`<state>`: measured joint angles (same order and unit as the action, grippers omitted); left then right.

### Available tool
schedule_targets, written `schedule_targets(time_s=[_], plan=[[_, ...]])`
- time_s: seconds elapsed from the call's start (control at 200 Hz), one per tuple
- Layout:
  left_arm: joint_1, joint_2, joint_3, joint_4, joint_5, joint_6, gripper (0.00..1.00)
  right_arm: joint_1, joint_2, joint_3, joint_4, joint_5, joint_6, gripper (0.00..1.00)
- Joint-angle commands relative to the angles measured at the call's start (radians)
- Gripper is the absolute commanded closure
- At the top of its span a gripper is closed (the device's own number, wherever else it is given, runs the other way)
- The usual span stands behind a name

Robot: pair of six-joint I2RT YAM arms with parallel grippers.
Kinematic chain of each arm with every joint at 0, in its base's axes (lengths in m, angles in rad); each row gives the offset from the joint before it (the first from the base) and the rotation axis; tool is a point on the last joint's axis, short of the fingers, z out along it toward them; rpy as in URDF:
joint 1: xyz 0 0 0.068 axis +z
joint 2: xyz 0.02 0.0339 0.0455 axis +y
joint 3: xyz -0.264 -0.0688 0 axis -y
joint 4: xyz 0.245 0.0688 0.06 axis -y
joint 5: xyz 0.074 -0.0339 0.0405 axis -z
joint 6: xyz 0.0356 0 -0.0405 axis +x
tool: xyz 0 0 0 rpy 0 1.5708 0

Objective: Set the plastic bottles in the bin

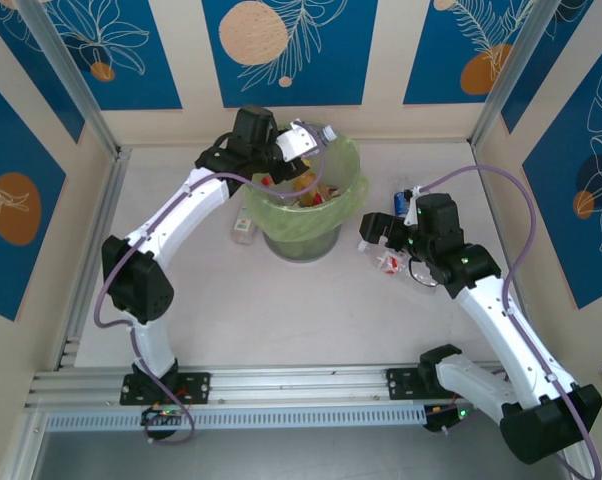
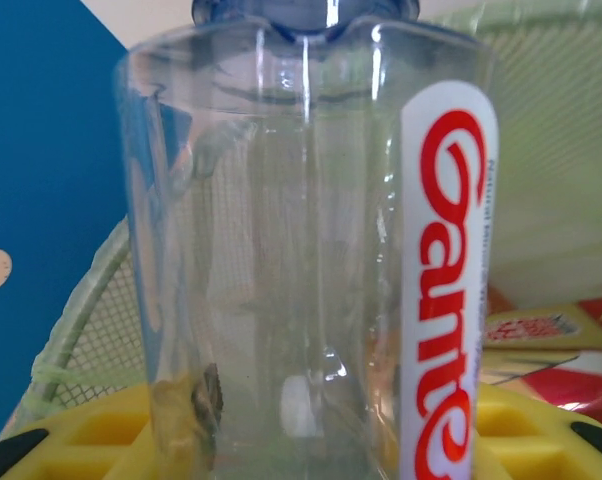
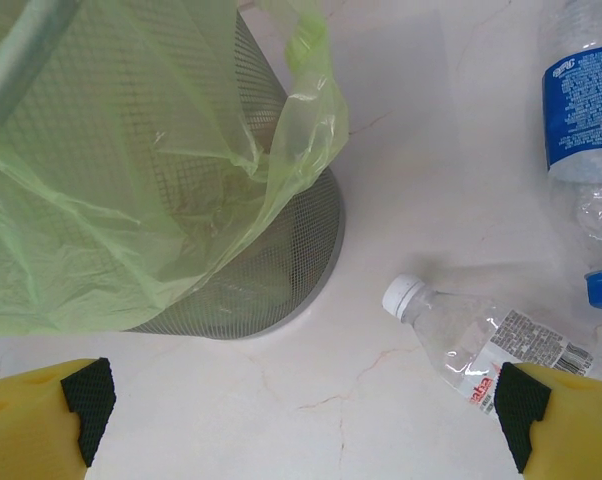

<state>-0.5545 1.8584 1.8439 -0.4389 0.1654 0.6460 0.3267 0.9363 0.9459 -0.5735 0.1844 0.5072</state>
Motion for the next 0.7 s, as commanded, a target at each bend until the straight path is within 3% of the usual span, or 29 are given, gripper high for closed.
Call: schedule_targets(time_s=[0.0, 0.1, 0.205, 0.275, 0.545, 0.695], plan=[[-0.018, -0.003, -0.024, 0.048, -0.068, 0.12, 0.52, -0.003, -0.016, 0.004, -0.02, 0.009, 0.023, 0.0], [-0.017, 0.013, -0.02, 0.062, -0.09, 0.144, 0.48, -0.002, -0.017, 0.005, -0.022, 0.004, 0.028, 0.0], [-0.017, 0.027, -0.02, 0.108, -0.143, 0.134, 0.28, -0.003, -0.021, 0.007, -0.031, 0.004, 0.024, 0.0], [-0.018, 0.03, -0.001, 0.114, -0.154, 0.098, 0.21, -0.004, -0.023, 0.007, -0.04, 0.007, 0.021, 0.0], [-0.039, -0.007, 0.085, 0.006, -0.06, -0.105, 0.16, -0.004, -0.023, -0.002, -0.033, 0.013, 0.022, 0.0], [-0.043, -0.054, 0.069, 0.017, 0.0, -0.197, 0.01, -0.005, -0.016, -0.004, -0.032, 0.018, 0.019, 0.0]])
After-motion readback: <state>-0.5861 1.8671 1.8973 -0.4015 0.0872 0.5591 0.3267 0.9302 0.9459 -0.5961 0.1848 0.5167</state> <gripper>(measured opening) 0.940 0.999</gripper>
